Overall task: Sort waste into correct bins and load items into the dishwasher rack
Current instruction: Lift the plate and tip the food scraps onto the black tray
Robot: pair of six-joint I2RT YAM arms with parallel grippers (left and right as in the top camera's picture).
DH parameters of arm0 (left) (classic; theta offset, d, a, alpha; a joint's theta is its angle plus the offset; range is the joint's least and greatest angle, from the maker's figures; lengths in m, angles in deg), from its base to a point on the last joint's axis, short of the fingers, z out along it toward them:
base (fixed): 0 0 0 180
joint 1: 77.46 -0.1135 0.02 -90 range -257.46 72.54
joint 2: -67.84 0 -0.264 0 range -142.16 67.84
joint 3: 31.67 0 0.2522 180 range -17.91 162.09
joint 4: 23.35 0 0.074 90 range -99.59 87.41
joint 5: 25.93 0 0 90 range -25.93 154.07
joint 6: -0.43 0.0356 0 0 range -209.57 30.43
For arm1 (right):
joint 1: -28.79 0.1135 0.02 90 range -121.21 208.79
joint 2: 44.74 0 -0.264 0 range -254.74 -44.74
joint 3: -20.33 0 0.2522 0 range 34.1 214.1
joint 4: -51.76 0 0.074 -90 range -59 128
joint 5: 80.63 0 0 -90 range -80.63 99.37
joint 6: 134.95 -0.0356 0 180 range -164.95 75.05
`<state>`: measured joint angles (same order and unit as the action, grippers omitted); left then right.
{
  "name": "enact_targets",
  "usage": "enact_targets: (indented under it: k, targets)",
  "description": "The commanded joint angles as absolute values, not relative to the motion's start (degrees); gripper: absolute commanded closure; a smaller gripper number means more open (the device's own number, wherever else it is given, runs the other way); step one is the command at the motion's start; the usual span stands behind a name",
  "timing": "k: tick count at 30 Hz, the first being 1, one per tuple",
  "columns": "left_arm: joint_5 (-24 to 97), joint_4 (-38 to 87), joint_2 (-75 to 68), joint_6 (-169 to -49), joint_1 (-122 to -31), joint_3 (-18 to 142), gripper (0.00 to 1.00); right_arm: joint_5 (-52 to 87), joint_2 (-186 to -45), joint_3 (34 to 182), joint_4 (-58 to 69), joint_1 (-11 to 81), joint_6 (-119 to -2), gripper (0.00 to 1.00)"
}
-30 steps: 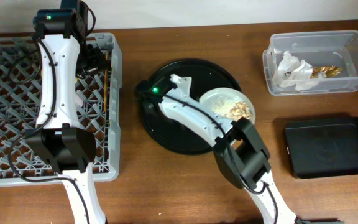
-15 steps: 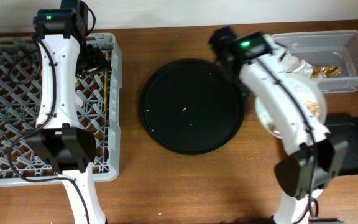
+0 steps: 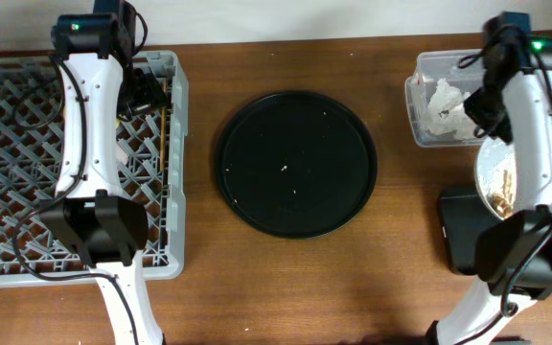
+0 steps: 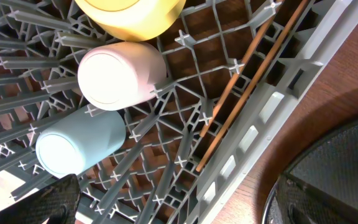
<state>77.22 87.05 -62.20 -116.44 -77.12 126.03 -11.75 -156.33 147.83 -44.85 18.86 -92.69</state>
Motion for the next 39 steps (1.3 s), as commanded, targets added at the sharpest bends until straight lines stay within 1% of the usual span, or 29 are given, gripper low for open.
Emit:
enact_targets:
  k: [1, 3, 6, 9, 15, 22, 28, 39]
  targets:
    - [77.83, 87.1, -62.44, -116.94, -77.1, 125.9, 0.01, -6.03, -154.98, 148.75, -44.8, 15.08, -91.49, 0.96]
    - [77.83, 87.1, -62.44, -116.94, -77.1, 125.9, 0.01, -3.38, -155.0, 148.75, -43.99, 12.78, -88.83, 0.96]
    - [77.83, 87.12, -62.44, -116.94, -77.1, 125.9, 0.01, -2.79, -155.0, 148.75, -43.99, 11.56, -88.85, 0.96]
    - [77.83, 87.1, -62.44, -116.97, -77.1, 125.9, 0.01, -1.74, -155.04, 147.57, -43.1, 11.47, -88.21, 0.96]
    - [77.83, 87.1, -62.44, -116.94, -77.1, 125.9, 0.01, 0.97, -155.04, 139.57, -39.01, 11.36, -87.82, 0.96]
    - [77.83, 87.12, -62.44, -116.94, -77.1, 125.9, 0.01, 7.0, -155.04, 139.06, -38.27, 10.25, -84.13, 0.96]
    - [77.83, 87.1, -62.44, -116.94, -77.1, 125.9, 0.01, 16.14, -155.04, 137.31, -38.16, 7.06, -79.76, 0.96]
    - [77.83, 87.1, -62.44, -116.94, -77.1, 125.9, 0.01, 35.18, -155.04, 136.62, -39.64, -3.24, -69.07, 0.96]
